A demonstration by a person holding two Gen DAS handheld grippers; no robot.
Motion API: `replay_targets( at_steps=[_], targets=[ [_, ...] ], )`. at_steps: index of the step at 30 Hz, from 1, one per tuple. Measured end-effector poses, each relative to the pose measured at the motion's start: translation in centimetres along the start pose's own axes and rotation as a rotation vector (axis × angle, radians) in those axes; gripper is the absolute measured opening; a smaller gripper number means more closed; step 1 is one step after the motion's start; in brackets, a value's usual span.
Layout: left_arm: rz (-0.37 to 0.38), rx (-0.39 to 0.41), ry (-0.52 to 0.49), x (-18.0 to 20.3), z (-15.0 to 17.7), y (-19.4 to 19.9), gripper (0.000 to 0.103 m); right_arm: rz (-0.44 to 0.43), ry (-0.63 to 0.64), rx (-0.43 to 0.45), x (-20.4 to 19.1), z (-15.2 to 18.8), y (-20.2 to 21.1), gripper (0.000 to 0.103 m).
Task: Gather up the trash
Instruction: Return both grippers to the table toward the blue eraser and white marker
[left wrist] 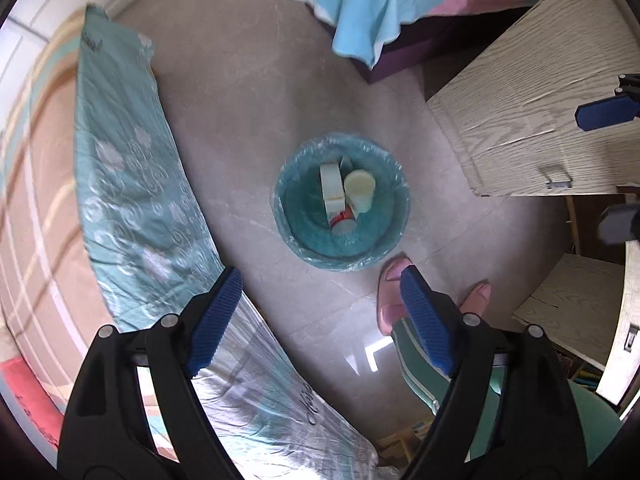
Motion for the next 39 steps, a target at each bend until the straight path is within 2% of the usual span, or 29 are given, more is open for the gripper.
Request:
replay_targets(
  at_steps=[2, 6, 8, 10, 11, 15, 19, 25, 29, 32, 34, 36, 39],
  targets=[
    [-0.003, 0.039, -0.031, 0.8, -1.2, 2.4, 0.079, -0.016, -0.005, 0.046, -0.2, -0.1, 2.5, 0.089],
    [0.011, 0.147, -0.147, 4.1, -4.8, 8.3, 0.082, -0.033, -0.016, 0.178, -0.3, 0.9, 10.6, 0.089],
    [0.017, 0.224, -0.236, 6.9, -7.1, 11.8, 0.09, -0.015, -0.053, 0.262, 0.6, 2.0, 15.1, 0.09],
    [0.047, 0.275, -0.301, 9.9, -8.9, 14.3, 0.092, 0.029, -0.101, 0.349, 2.2, 3.8, 19.7, 0.091],
    [0.079, 0.295, -0.331, 11.8, -9.8, 15.5, 0.096, 0.054, -0.129, 0.382, 3.1, 4.9, 21.5, 0.092],
    [0.195, 0.365, -0.474, 21.0, -12.9, 19.3, 0.096, 0.188, -0.269, 0.501, 8.1, 11.4, 28.8, 0.094],
    [0.255, 0.423, -0.651, 31.6, -14.5, 21.3, 0.096, 0.302, -0.418, 0.586, 13.3, 20.3, 35.1, 0.094],
    [0.378, 0.421, -0.818, 47.8, -14.5, 22.5, 0.096, 0.477, -0.606, 0.636, 20.3, 34.1, 41.8, 0.094],
    [0.452, 0.399, -0.875, 57.9, -13.8, 22.4, 0.096, 0.537, -0.795, 0.671, 25.2, 42.7, 45.2, 0.094],
    [0.487, 0.375, -0.915, 64.8, -13.1, 21.8, 0.096, 0.53, -0.958, 0.71, 29.2, 48.6, 46.9, 0.094],
    [0.493, 0.366, -0.935, 68.4, -12.3, 21.5, 0.096, 0.498, -1.054, 0.748, 31.5, 51.0, 47.5, 0.094],
    [0.498, 0.355, -0.966, 72.1, -11.7, 20.5, 0.096, 0.471, -1.111, 0.781, 33.8, 52.6, 48.1, 0.094],
    [0.506, 0.305, -0.976, 75.5, -10.6, 19.0, 0.096, 0.418, -1.164, 0.806, 37.5, 53.7, 48.6, 0.093]
  ],
)
Point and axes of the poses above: each gripper's, at about its wrist camera, not at the fingertips, and y roughly against the way its jaws point, x to its right, z to its underside, the point moved 9 cm from there along -y, roughly the way its jaws point, and after that the axes turned 13 degrees about x, right-handed, at the moved point
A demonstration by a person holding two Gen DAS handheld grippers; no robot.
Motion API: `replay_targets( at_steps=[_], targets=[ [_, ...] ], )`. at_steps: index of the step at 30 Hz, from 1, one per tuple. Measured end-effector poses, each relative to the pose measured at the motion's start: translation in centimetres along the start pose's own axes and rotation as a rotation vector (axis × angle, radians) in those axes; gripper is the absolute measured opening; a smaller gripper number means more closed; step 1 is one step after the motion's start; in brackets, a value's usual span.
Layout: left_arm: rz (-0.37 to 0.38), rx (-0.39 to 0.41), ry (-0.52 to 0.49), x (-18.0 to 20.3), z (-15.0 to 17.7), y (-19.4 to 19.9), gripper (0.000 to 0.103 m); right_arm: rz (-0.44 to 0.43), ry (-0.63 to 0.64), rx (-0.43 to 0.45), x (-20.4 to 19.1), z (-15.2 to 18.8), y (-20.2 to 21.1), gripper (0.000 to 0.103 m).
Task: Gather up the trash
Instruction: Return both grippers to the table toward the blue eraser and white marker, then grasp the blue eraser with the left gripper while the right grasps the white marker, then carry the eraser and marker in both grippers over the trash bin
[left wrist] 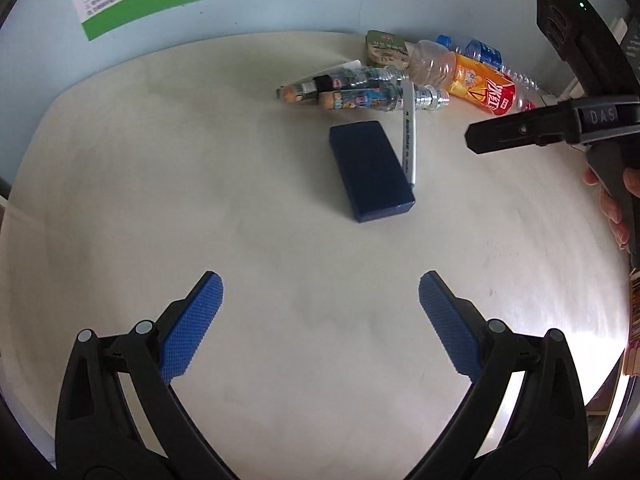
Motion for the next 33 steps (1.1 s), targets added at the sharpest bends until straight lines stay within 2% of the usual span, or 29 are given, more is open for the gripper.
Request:
replay_targets(
  at_steps=[3, 5, 9, 12, 14, 16, 18, 19, 23, 24, 26, 33],
  targets=[
    [0.017, -0.028, 0.014, 1.0, -0.9, -2.3, 0.096, -0.02, -0.032, -0.019, 1.4, -0.8, -2.2, 0.09],
    [0.031, -0.034, 0.027, 1.5, -1.7, -3.6, 0.096, -0.032, -0.045, -0.036, 1.9, -1.2, -3.3, 0.077],
    [0.037, -0.055, 0.064, 1.7, -2.8, -5.7, 0.095, -0.043, -0.081, -0.058, 2.6, -1.7, -5.5, 0.076],
    [0.042, -0.066, 0.064, 2.0, -3.1, -6.7, 0.089, -0.066, -0.096, -0.053, 2.6, -2.2, -6.1, 0.068],
    [0.041, -0.079, 0.056, 2.3, -3.0, -7.3, 0.082, -0.084, -0.107, -0.058, 2.9, -2.8, -6.6, 0.059],
    [0.037, -0.092, 0.041, 2.5, -2.8, -8.0, 0.082, -0.084, -0.107, -0.056, 3.2, -2.9, -6.5, 0.051],
    [0.031, -0.091, 0.05, 2.4, -2.8, -8.4, 0.071, -0.072, -0.088, -0.054, 3.5, -3.1, -5.8, 0.039],
    [0.024, -0.092, 0.047, 2.3, -2.8, -8.5, 0.061, -0.07, -0.082, -0.056, 3.4, -3.1, -5.8, 0.032],
    [-0.001, -0.08, 0.029, 2.2, -3.1, -8.8, 0.06, -0.073, -0.085, -0.053, 3.3, -3.1, -5.5, 0.025],
    [-0.015, -0.075, 0.016, 2.2, -3.1, -8.7, 0.059, -0.075, -0.084, -0.053, 3.2, -3.1, -5.5, 0.019],
    [-0.035, -0.066, -0.005, 2.2, -3.1, -8.5, 0.05, -0.081, -0.076, -0.054, 3.0, -3.0, -5.2, 0.014],
    [-0.014, -0.035, 0.032, 0.8, -3.0, -6.6, 0.05, -0.11, -0.063, -0.053, 2.2, -2.5, -2.4, 0.013]
  ],
)
Point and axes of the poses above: each gripper's, at about its wrist camera, not at the fingertips, and y roughly against the way its jaws point, x to its right, z to its underside, the point moved 9 cm from there along -y, roughly the way its jaws point, and after that the axes turned 13 degrees about x, right-handed, at the moved point
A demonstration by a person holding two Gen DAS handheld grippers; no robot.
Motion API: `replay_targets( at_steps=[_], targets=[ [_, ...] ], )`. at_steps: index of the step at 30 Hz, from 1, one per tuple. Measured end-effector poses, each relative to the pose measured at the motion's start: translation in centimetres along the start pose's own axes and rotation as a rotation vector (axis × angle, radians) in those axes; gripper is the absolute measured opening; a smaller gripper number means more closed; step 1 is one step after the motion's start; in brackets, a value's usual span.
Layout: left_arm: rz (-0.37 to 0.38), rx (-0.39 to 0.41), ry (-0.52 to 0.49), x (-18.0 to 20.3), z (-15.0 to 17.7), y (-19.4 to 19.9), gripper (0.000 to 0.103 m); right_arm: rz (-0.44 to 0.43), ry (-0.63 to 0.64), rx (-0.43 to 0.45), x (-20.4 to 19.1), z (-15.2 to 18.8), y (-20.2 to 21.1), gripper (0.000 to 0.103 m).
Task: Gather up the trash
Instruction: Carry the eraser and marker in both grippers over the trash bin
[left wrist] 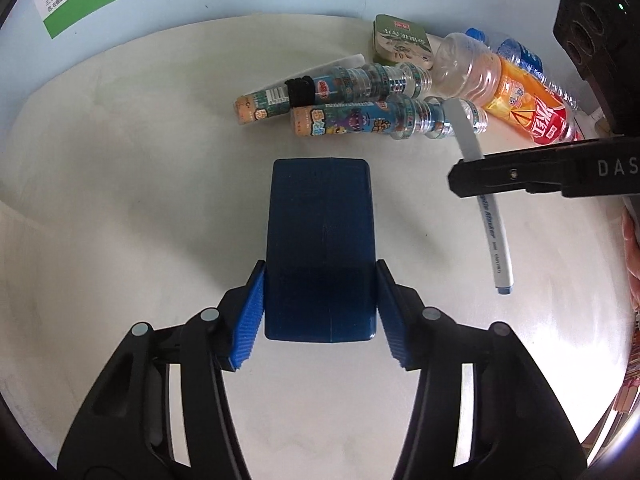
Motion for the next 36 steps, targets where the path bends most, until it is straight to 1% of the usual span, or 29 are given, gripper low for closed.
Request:
replay_targets(
  at_steps=[4, 9, 11, 12, 14, 17, 20, 22, 24, 27, 31, 33, 36],
  targets=[
    [0.005, 0.036, -0.005, -1.7, 0.1, 2.8, 0.05, -0.006, 0.025, -0.004, -1.6, 0.0, 1.2, 0.013],
    [-0.031, 0.078, 0.023, -5.8, 2.6, 8.0, 0.05, -0.033, 0.112, -0.02, -6.4, 0.4, 1.6, 0.013],
    [-0.042, 0.074, 0.05, -8.0, 4.1, 9.9, 0.05, -0.056, 0.17, -0.043, -9.7, 0.7, 1.0, 0.013],
    [-0.063, 0.075, 0.064, -9.3, 5.1, 11.2, 0.05, -0.073, 0.204, -0.06, -11.9, 1.0, 0.3, 0.013],
    [-0.121, 0.083, 0.081, -12.0, 7.5, 13.8, 0.05, -0.109, 0.269, -0.094, -15.7, 1.9, -1.0, 0.013],
    [-0.197, 0.097, 0.145, -15.8, 10.5, 16.8, 0.05, -0.172, 0.377, -0.154, -23.0, 3.7, -3.9, 0.013],
    [-0.287, 0.106, 0.226, -20.4, 15.2, 21.3, 0.05, -0.237, 0.471, -0.215, -29.6, 6.3, -6.6, 0.013],
    [-0.35, 0.107, 0.286, -23.2, 18.8, 24.3, 0.05, -0.289, 0.546, -0.265, -34.8, 8.9, -8.5, 0.013],
    [-0.401, 0.102, 0.356, -25.6, 22.9, 27.3, 0.05, -0.334, 0.605, -0.312, -38.9, 11.7, -9.7, 0.013],
    [-0.48, 0.083, 0.449, -28.4, 29.2, 31.1, 0.05, -0.411, 0.705, -0.395, -45.9, 17.3, -11.9, 0.013],
    [-0.549, 0.039, 0.591, -30.9, 38.6, 34.9, 0.05, -0.478, 0.816, -0.511, -52.7, 25.5, -14.4, 0.013],
    [-0.57, 0.004, 0.669, -31.7, 43.6, 35.9, 0.05, -0.496, 0.866, -0.581, -55.2, 30.3, -16.0, 0.013],
    [-0.586, -0.057, 0.786, -32.6, 51.1, 36.5, 0.05, -0.493, 0.909, -0.671, -57.4, 36.7, -18.9, 0.013]
  ],
)
Point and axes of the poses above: each gripper's, at about its wrist camera, not at the fingertips, and y roughly against the way its jaws point, x to its right, z to its underside, the point moved 9 cm from there along -y, roughly the way its jaws point, and after that the axes turned 13 degrees about x, right-handed, at the moved point
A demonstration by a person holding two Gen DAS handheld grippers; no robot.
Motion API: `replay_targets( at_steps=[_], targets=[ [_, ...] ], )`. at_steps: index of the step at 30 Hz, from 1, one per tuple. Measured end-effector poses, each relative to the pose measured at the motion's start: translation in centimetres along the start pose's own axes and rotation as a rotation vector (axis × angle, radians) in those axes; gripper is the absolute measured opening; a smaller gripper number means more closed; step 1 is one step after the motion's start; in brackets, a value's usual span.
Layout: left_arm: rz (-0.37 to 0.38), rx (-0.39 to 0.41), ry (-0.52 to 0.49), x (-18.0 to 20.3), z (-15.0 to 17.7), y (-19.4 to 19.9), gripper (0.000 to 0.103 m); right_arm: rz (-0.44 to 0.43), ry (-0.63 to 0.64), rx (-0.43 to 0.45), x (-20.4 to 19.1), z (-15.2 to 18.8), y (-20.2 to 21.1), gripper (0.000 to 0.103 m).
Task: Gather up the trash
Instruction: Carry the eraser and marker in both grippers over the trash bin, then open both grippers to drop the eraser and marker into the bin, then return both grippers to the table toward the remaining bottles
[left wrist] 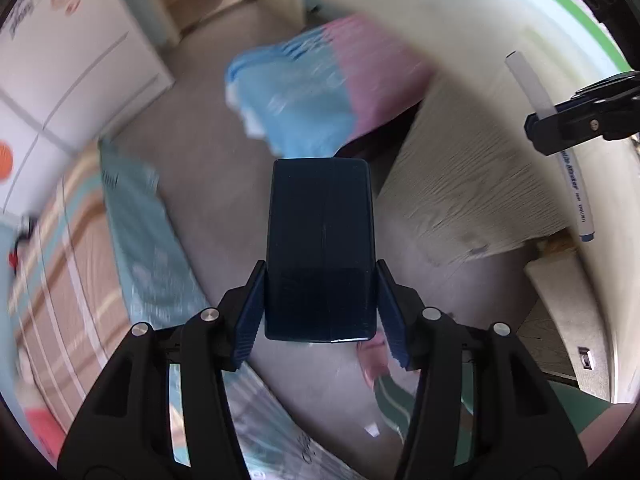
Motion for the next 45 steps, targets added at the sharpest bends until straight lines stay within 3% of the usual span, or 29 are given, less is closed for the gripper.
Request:
replay_targets(
  at_steps=[8, 13, 15, 16, 17, 20, 27, 35, 41, 45],
  targets=[
    [0.001, -0.158, 0.138, -7.2, 9.1, -6.7, 0.05, -0.002, -0.025, -0.233, -3.3, 2.1, -18.1, 0.013],
    [0.02, -0.224, 0.179, -9.2, 12.4, -10.0, 0.05, 0.048, -0.016, -0.323, -3.3, 5.0, -24.6, 0.017],
    [0.016, -0.251, 0.184, -9.6, 13.2, -11.2, 0.053, 0.071, -0.008, -0.344, -2.7, 5.4, -26.1, 0.035],
    [0.007, -0.266, 0.182, -9.9, 13.5, -11.6, 0.066, 0.088, -0.003, -0.35, -2.2, 5.6, -26.5, 0.059],
    [-0.017, -0.282, 0.177, -10.1, 13.7, -12.1, 0.077, 0.108, 0.001, -0.35, -1.6, 5.8, -26.7, 0.062],
    [-0.035, -0.289, 0.165, -10.4, 14.0, -12.5, 0.079, 0.129, 0.004, -0.336, -0.8, 5.6, -26.5, 0.062],
    [-0.027, -0.263, 0.132, -10.6, 13.6, -11.1, 0.084, 0.118, -0.032, -0.261, 0.2, 3.7, -21.2, 0.062],
    [0.041, -0.176, 0.026, -6.6, 8.7, -6.6, 0.084, 0.055, -0.102, -0.05, 0.4, 2.6, -8.3, 0.062],
    [0.162, -0.036, -0.19, 3.3, 0.0, -1.1, 0.09, 0.116, -0.169, 0.205, 3.9, 4.6, 6.4, 0.07],
    [0.295, 0.045, -0.404, 14.5, -5.2, 1.4, 0.092, 0.241, -0.252, 0.355, 8.8, 9.2, 17.1, 0.07]
  ],
)
Point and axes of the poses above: each gripper's, at about its wrist camera, not at the fingertips, and y roughly against the way its jaws point, x to its right, z to its underside, the point moved 9 cm from there along -y, roughly the way its jaws point, and after that the axes turned 13 degrees about x, right-handed, at the moved point
